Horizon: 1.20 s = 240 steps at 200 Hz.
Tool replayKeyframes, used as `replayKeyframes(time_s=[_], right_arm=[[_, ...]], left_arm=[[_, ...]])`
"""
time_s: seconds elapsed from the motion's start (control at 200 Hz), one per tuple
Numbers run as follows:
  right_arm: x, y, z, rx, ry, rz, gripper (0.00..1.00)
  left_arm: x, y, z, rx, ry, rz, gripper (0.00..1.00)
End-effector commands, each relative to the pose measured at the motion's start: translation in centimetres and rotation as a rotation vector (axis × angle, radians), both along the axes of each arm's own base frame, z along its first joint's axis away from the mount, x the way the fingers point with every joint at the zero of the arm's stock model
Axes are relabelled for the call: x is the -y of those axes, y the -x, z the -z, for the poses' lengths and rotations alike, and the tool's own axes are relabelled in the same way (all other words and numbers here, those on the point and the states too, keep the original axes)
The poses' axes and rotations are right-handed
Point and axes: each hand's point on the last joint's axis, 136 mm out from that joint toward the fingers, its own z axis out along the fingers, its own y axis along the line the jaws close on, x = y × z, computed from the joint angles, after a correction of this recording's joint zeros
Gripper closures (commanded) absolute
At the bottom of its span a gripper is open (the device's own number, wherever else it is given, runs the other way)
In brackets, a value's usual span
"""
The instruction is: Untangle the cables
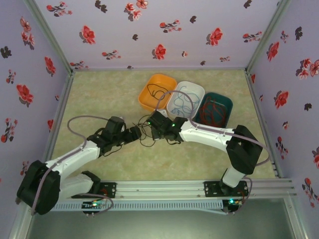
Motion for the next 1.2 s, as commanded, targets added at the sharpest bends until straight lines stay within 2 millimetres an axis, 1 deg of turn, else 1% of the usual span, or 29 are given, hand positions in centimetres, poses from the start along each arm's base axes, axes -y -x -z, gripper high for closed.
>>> replayKeyframes(time_s=[0.0, 0.085, 0.235, 0.29, 0.34, 0.455, 0.515, 0.56, 0.605, 0.725, 0.89, 1.055, 1.195], right_arm=[[-0.4, -0.4, 0.4, 0.021, -0.011, 0.014, 1.0], [-0.6, -0.4, 0.4, 0.021, -0.02, 0.013, 1.0], [-0.6, -0.4, 0.4, 0.02, -0.022, 0.014, 1.0], [-0.4, -0.3, 0.6, 0.017, -0.017, 0.018, 1.0], [-0.2, -0.2, 0.7, 0.016, -0.015, 0.022, 1.0], [0.4, -0.2, 0.5, 0.029, -0.009, 0.037, 1.0], [1.2, -0.3, 0.0, 0.05, 0.004, 0.052, 1.0], [1.7, -0.4, -0.5, 0.068, 0.012, 0.06, 1.0], [2.9, -0.7, -1.0, 0.105, 0.043, 0.086, 1.0], [5.7, -1.1, -2.6, 0.181, 0.119, 0.136, 1.0], [9.5, -1.4, -5.1, 0.278, 0.21, 0.205, 1.0], [11.1, -1.3, -7.6, 0.341, 0.205, 0.229, 1.0], [12.3, -1.1, -9.4, 0.383, 0.186, 0.257, 1.0]], left_arm=[[1.3, -0.7, -0.4, 0.032, 0.051, 0.02, 0.31], [1.4, -1.1, 0.2, 0.027, 0.049, 0.013, 0.39], [1.7, -1.6, 1.8, 0.0, 0.042, -0.003, 0.43], [2.0, -1.9, 2.0, -0.002, 0.05, -0.006, 0.47], [2.1, -2.1, 2.2, -0.004, 0.054, -0.008, 0.54], [2.3, -2.4, 2.7, -0.014, 0.045, -0.012, 0.79], [2.2, -2.4, 2.7, -0.015, 0.036, -0.017, 0.89], [1.8, -2.4, 2.8, -0.018, 0.018, -0.027, 0.95], [1.1, -2.3, 2.8, -0.021, -0.008, -0.042, 1.0], [-1.3, -2.0, 2.5, -0.018, -0.089, -0.095, 1.0], [-5.6, -1.2, 2.0, -0.017, -0.178, -0.182, 1.0], [-9.3, -0.3, 1.9, -0.036, -0.212, -0.269, 1.0], [-11.3, 0.3, 1.7, -0.04, -0.232, -0.315, 1.0]])
